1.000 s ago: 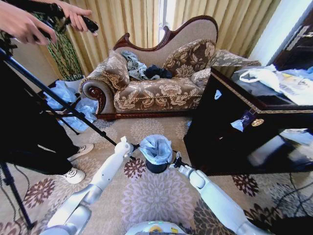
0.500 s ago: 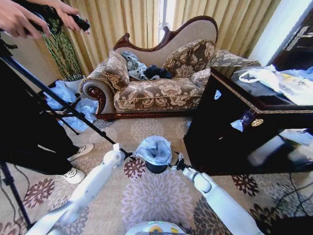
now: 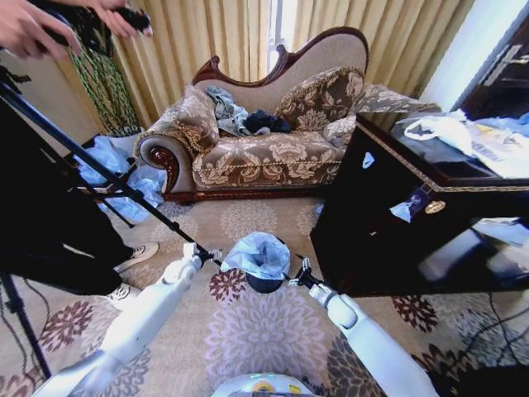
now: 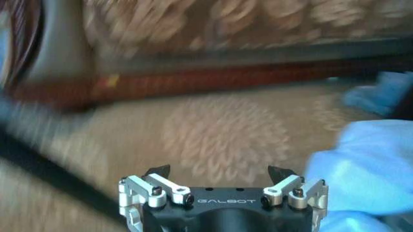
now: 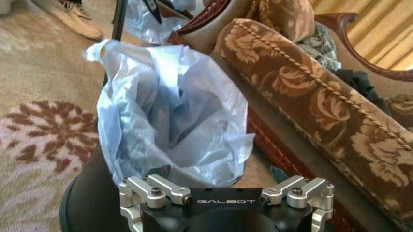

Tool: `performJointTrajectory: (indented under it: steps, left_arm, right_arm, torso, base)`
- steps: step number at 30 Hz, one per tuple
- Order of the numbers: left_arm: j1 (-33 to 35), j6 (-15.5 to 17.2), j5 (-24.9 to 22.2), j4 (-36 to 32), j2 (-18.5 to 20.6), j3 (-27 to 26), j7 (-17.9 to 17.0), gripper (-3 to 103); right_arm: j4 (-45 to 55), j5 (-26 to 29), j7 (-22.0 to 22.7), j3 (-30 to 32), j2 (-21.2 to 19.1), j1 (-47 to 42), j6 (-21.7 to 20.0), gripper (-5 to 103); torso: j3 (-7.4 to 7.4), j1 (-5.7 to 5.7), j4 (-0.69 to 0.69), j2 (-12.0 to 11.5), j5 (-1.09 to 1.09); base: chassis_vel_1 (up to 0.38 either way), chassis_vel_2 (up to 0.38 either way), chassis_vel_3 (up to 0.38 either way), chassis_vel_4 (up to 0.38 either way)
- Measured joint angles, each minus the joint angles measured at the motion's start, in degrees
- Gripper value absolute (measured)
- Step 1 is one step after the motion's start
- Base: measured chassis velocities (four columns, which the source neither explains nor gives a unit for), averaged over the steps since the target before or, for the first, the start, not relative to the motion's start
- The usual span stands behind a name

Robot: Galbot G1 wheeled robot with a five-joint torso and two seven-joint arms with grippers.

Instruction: Place a garbage bag over the trash bin.

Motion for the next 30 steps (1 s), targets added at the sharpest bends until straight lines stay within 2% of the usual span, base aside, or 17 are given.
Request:
performJointTrajectory:
  steps: [1, 3, 5, 6, 7, 8, 9, 10, 11, 12, 14, 16, 18, 19, 22, 27, 30]
  left_arm:
    - [0.0, 0.0, 0.0, 0.0, 0.0, 0.0, 0.0, 100]
    - [3.5, -0.2, 5.7, -7.7, 4.8, 0.1, 2.9, 100]
    - [4.6, -0.5, 7.3, -9.8, 6.3, 0.0, 3.8, 100]
    - [6.0, -1.4, 10.0, -12.3, 8.4, -0.2, 5.4, 100]
    - [7.2, -4.0, 15.1, -14.5, 11.0, -0.1, 7.7, 100]
    - [7.3, -5.4, 18.2, -14.8, 12.0, 0.3, 8.9, 100]
    - [7.3, -5.4, 18.2, -14.8, 12.0, 0.3, 8.9, 100]
    - [6.8, -7.5, 22.9, -14.3, 12.7, 1.5, 10.4, 100]
    - [5.1, -9.8, 27.7, -12.3, 12.4, 3.2, 11.8, 100]
    - [5.1, -9.8, 27.7, -12.3, 12.4, 3.2, 11.8, 100]
    - [1.0, -12.7, 33.4, -7.8, 10.4, 6.3, 13.8, 100]
    - [-0.4, -13.7, 34.8, -6.2, 9.6, 7.5, 14.3, 100]
    - [-4.3, -16.9, 38.7, -2.0, 7.1, 10.9, 15.6, 100]
    - [-4.3, -16.9, 38.7, -2.0, 7.1, 10.9, 15.6, 100]
    - [-7.9, -19.1, 40.8, 1.1, 5.3, 15.3, 16.6, 100]
    - [-11.2, -21.7, 41.1, 4.4, 3.6, 21.3, 17.6, 99]
    - [-12.7, -22.5, 41.2, 7.0, 2.1, 22.9, 17.6, 99]
  right_arm:
    - [0.0, 0.0, 0.0, 0.0, 0.0, 0.0, 0.0, 100]
    - [2.4, 1.0, -0.3, 0.5, -0.4, -0.8, -1.1, 100]
    - [3.0, 1.5, -0.4, 0.7, -0.6, -1.2, -1.4, 100]
    - [4.0, 2.3, -0.4, 1.1, -0.8, -1.8, -1.8, 100]
    - [5.1, 3.0, -0.6, 1.8, -0.9, -2.5, -2.4, 100]
    - [5.5, 3.3, -0.7, 2.3, -0.8, -2.9, -2.5, 100]
    - [5.5, 3.3, -0.7, 2.3, -0.8, -2.9, -2.5, 100]
    - [6.1, 3.7, -0.7, 3.0, -0.7, -3.5, -2.8, 100]
    - [7.0, 4.7, -0.6, 3.4, -0.5, -4.2, -3.0, 100]
    - [7.0, 4.7, -0.6, 3.4, -0.5, -4.2, -3.0, 100]
    - [8.9, 5.7, -0.6, 3.6, -0.6, -5.6, -3.5, 100]
    - [9.5, 5.9, -0.6, 3.5, -0.7, -6.2, -3.7, 100]
    - [10.8, 6.0, -0.7, 3.5, -0.9, -7.5, -4.0, 100]
    - [10.8, 6.0, -0.7, 3.5, -0.9, -7.5, -4.0, 100]
    - [11.3, 6.0, -0.7, 3.6, -0.8, -8.3, -4.2, 100]
    - [10.9, 5.8, -0.6, 3.6, -0.5, -7.9, -4.3, 100]
    - [10.5, 5.7, -0.6, 3.6, -0.5, -7.5, -4.3, 100]
  torso:
    - [0.0, 0.0, 0.0, 0.0, 0.0]
    - [0.0, -0.01, 0.03, 0.0, -0.01]
    - [0.0, -0.01, 0.03, 0.0, 0.0]
    - [0.0, -0.01, 0.04, 0.0, -0.01]
    - [0.0, -0.01, 0.04, 0.0, 0.03]
    - [-0.01, -0.01, 0.04, 0.0, 0.04]
    - [-0.01, -0.01, 0.04, 0.0, 0.04]
    - [-0.01, -0.01, 0.05, 0.0, 0.04]
    - [0.0, -0.01, 0.04, 0.0, -0.01]
    - [0.0, -0.01, 0.04, 0.0, -0.01]
    - [0.0, -0.01, 0.04, 0.0, -0.01]
    - [0.0, 0.0, 0.02, 0.0, -0.02]
    - [0.01, -0.01, 0.0, 0.0, 0.0]
    - [0.01, -0.01, 0.0, 0.0, 0.0]
    - [0.01, 0.0, 0.01, 0.0, 0.02]
    - [0.0, 0.0, 0.03, 0.0, 0.0]
    - [0.01, 0.0, 0.03, 0.0, 0.02]
  base:
    - [0.0, 0.0, 0.0, 0.0]
    - [0.0, 0.0, 0.0, 0.0]
    - [0.0, 0.0, 0.0, 0.0]
    - [0.0, 0.0, 0.0, 0.0]
    - [0.0, 0.0, 0.0, 0.0]
    - [0.0, 0.0, 0.0, 0.0]
    - [0.0, 0.0, 0.0, 0.0]
    - [0.0, 0.0, 0.0, 0.0]
    - [0.0, 0.0, 0.0, 0.0]
    - [0.0, 0.0, 0.0, 0.0]
    - [0.0, 0.0, 0.0, 0.0]
    - [0.0, 0.0, 0.0, 0.0]
    - [0.0, 0.0, 0.0, 0.0]
    - [0.0, 0.0, 0.0, 0.0]
    - [0.0, 0.0, 0.0, 0.0]
    - [0.0, 0.0, 0.0, 0.0]
    - [0.0, 0.0, 0.0, 0.0]
